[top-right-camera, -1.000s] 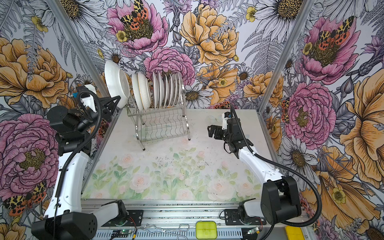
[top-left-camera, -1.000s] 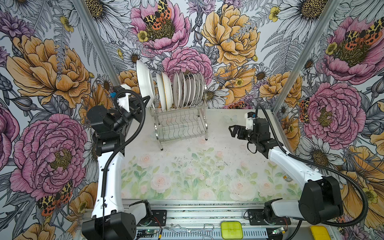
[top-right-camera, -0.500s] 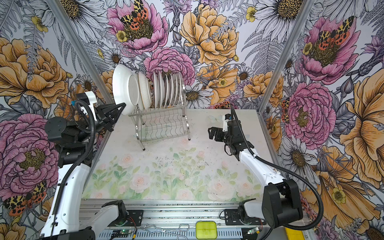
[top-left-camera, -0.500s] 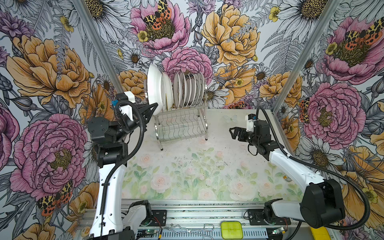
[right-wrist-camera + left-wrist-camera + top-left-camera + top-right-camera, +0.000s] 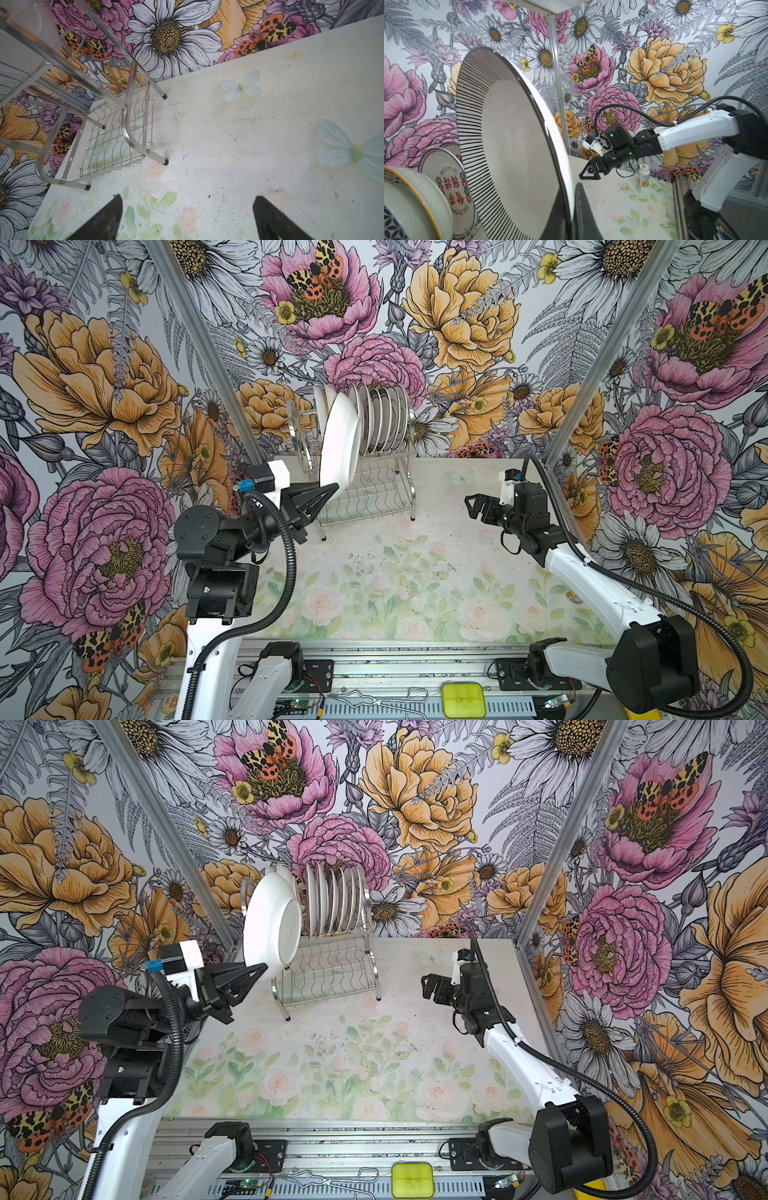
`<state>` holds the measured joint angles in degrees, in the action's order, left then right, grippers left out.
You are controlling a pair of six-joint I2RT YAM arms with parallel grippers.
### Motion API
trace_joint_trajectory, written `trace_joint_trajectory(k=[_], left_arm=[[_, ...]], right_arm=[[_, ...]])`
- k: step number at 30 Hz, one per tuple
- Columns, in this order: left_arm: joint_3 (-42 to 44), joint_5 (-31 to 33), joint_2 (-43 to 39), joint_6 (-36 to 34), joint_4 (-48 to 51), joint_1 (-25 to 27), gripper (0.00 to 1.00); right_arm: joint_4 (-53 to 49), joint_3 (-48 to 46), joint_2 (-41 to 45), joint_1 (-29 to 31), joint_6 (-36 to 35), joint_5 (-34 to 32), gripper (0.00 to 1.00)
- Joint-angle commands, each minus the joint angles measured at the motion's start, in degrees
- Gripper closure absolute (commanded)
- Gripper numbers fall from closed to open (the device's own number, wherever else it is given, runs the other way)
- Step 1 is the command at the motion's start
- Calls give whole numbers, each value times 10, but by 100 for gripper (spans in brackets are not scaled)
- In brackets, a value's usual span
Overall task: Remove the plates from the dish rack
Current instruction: 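Lift the striped plate out of the rack with the left gripper, then carry the striped plate toward the right gripper while the right gripper reaches toward it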
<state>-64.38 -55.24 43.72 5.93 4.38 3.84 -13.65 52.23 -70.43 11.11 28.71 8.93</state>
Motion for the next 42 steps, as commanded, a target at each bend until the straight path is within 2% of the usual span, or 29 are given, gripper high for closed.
trace_joint_trajectory(k=[1, 6, 9, 14, 17, 23, 29, 37, 42], left_arm=[[10, 63, -32, -62, 4, 39, 100], [26, 149, -36, -136, 81, 116, 100], [27, 220, -19, -186, 115, 177, 100], [33, 388, 27, -269, 140, 305, 100], [36, 503, 64, -316, 140, 389, 100], [23, 644, 133, -385, 126, 494, 100], [15, 726, 205, -442, 102, 534, 100], [-8, 739, 290, -485, 102, 542, 100], [-21, 754, 329, -501, 93, 555, 100]], right_arm=[[-68, 33, 18, -12, 29, -32, 1], [-134, 50, 22, -13, 43, -68, 0], [-198, 83, 14, -12, 26, -115, 1], [-259, 127, 11, -11, 15, -151, 0], [-278, 144, 11, -12, 14, -156, 0], [-292, 165, 16, -16, 29, -103, 0], [-292, 175, 46, -19, 68, -38, 1], [-290, 195, 74, -21, 133, 73, 4], [-289, 205, 56, -12, 141, 100, 7]])
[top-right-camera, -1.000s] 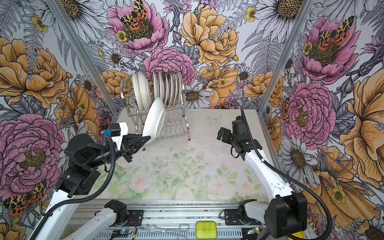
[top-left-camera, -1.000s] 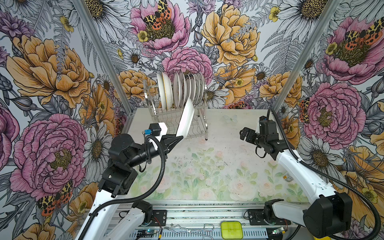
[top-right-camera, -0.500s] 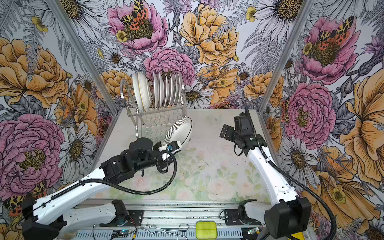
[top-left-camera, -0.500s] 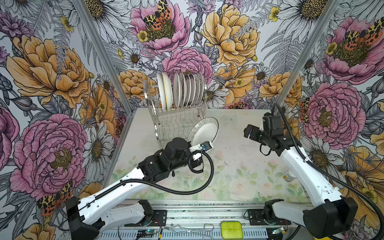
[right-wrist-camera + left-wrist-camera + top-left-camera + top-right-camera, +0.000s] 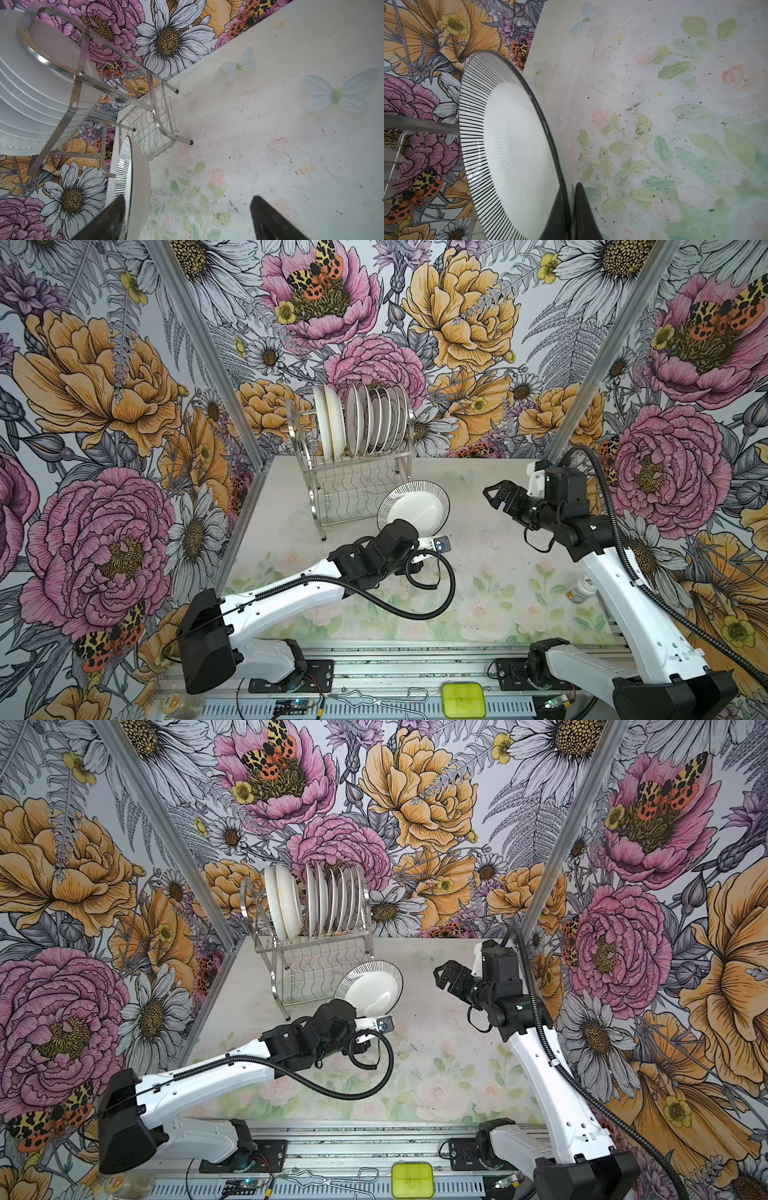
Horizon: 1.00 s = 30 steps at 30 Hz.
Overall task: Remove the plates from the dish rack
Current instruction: 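Carry the striped plate toward the right gripper while the right gripper reaches toward it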
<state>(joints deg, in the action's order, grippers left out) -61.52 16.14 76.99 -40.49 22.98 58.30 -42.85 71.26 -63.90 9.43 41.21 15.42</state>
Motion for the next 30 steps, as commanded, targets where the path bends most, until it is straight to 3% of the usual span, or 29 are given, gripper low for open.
trace_joint_trajectory(k=[1, 11, 23, 30], left_arm=[[-52, 38, 1, -39, -96, 12, 100], [-78, 46, 52, -66, -95, 25, 100], [-99, 48, 77, -78, -93, 24, 100], [-110, 44, 89, -76, -96, 21, 100]], right_arm=[[3, 16, -17, 10, 16, 38, 7], [8, 32, -108, 99, 13, 9, 17], [9, -1, -130, 109, 3, 5, 37], [25, -16, -137, 112, 16, 8, 55]])
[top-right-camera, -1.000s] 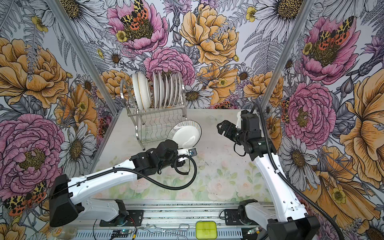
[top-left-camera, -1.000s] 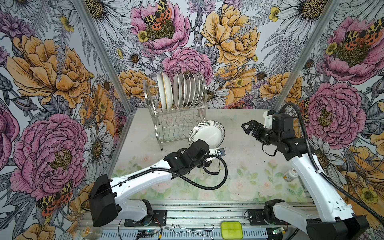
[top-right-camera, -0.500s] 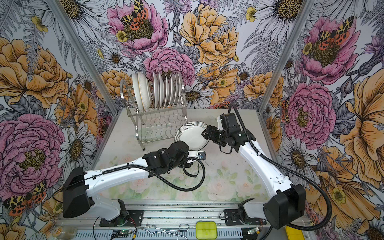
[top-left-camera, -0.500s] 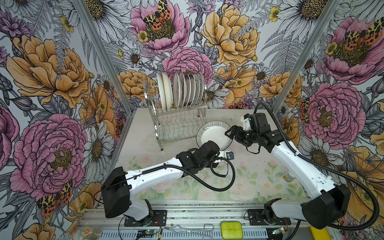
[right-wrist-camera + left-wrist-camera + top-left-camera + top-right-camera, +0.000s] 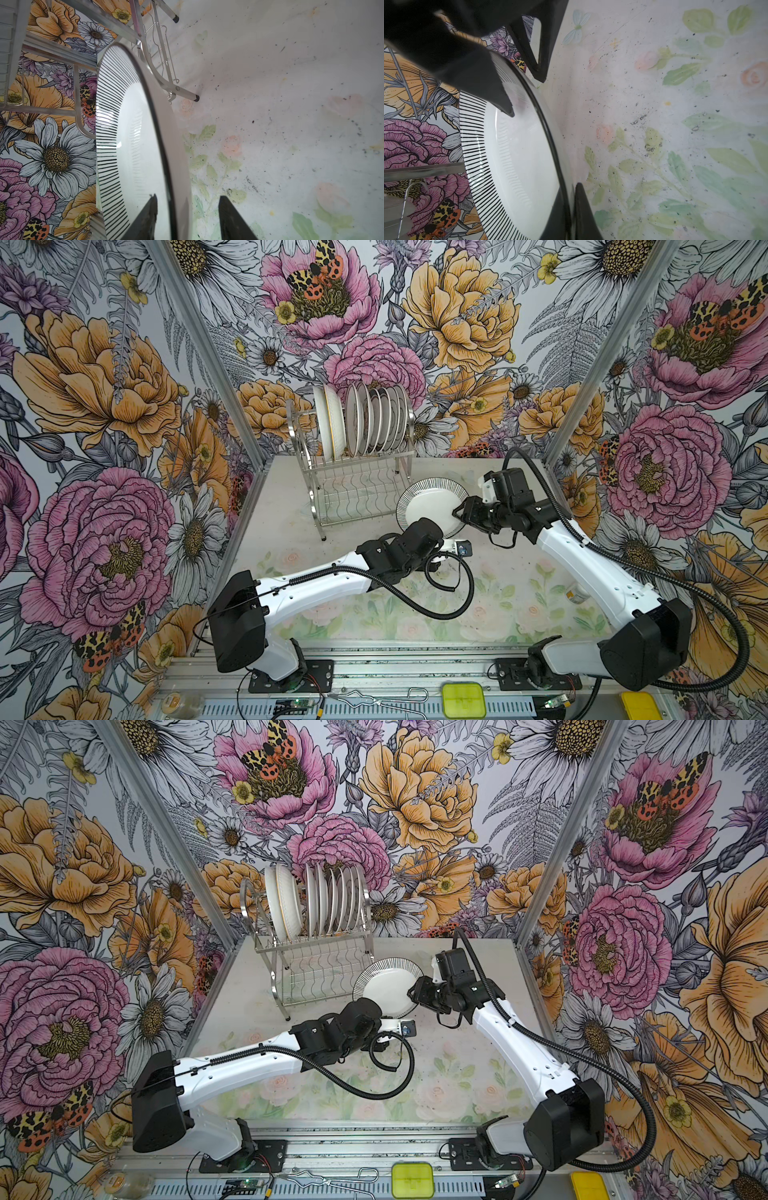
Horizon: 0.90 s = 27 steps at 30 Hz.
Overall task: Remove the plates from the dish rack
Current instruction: 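Carry the striped plate toward the right gripper while the right gripper reaches toward it, then grasp the striped plate rim with the right gripper while the left gripper holds it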
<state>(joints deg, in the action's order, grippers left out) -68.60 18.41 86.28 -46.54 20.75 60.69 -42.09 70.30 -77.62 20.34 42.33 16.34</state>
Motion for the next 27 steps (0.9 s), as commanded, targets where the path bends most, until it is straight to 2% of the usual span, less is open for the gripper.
trace_joint_trajectory(k=[1, 5, 14, 18, 19, 21, 23, 27], left_arm=[[-41, 18, -2, -16, -75, -3, 100], [-43, 11, 7, -16, -84, -3, 100], [-56, 1, 31, -17, -99, -7, 100], [-63, -14, 40, -6, -102, -7, 100], [-63, -15, 42, -4, -104, -7, 94], [-62, -12, 46, 1, -111, -6, 74], [-58, -10, 48, 10, -123, -5, 59], [-42, -15, 39, 20, -162, -6, 48]], right_arm=[[20, -8, -2, 3, 5, 2, 57], [32, -16, -12, 4, 12, 11, 66], [45, -26, -21, 5, 15, 18, 99], [52, -35, -18, 4, 13, 14, 100], [52, -37, -16, 4, 13, 12, 100], [52, -43, -9, 4, 14, 2, 100], [52, -49, 1, 3, 13, -12, 100], [52, -55, 18, 0, 13, -29, 100]])
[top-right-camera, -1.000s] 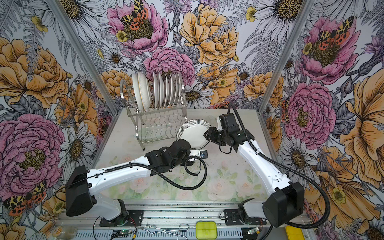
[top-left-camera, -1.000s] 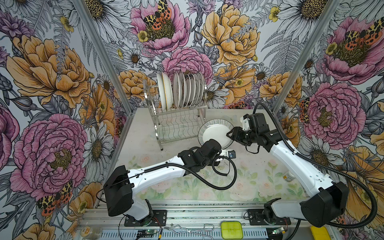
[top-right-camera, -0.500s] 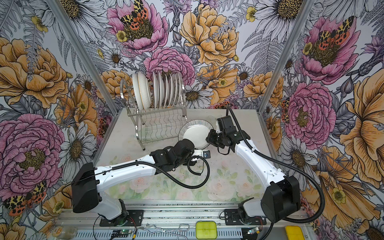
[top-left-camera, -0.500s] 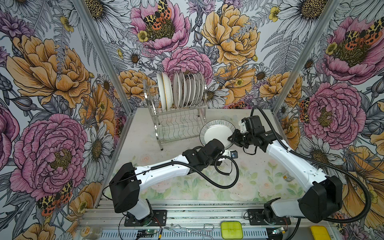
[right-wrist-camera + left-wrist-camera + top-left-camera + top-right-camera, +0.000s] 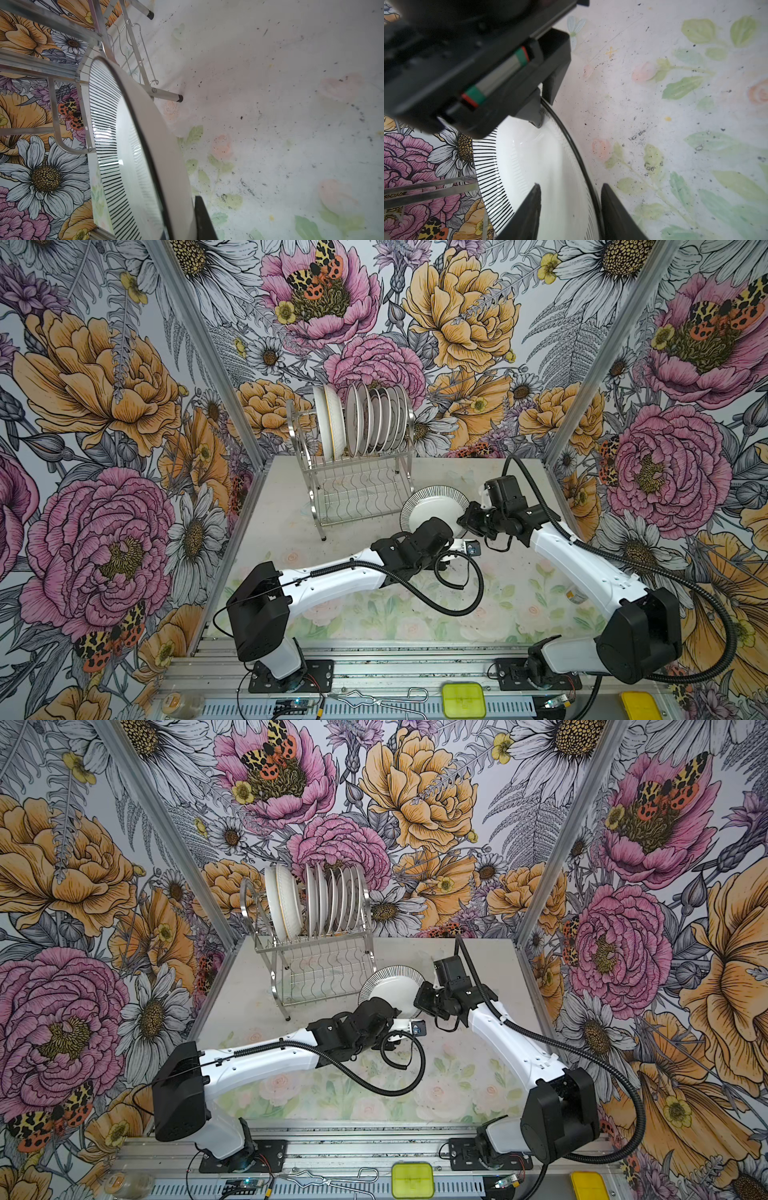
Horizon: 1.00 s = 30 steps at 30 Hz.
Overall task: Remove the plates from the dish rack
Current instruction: 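Grasp the striped plate rim with the right gripper while the left gripper holds it, then lower the striped plate with the right gripper while the left moves to the rack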
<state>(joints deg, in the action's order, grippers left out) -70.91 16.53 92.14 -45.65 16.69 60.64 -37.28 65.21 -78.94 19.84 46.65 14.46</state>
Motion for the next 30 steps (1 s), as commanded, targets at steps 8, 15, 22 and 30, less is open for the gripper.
trace_joint_trajectory(k=[8, 15, 22, 30], left_arm=[[-18, -18, -33, 18, -147, -9, 35], [-24, -81, -62, 49, -111, -17, 20], [-19, -104, -87, 73, -104, -38, 8], [9, -101, -139, 125, -108, -80, 1]], right_arm=[[5, -18, 54, -20, -29, -23, 100], [3, -15, 62, -57, -42, 5, 100], [3, -16, 67, -106, -57, 23, 100], [38, 4, 57, -173, -94, 37, 100]])
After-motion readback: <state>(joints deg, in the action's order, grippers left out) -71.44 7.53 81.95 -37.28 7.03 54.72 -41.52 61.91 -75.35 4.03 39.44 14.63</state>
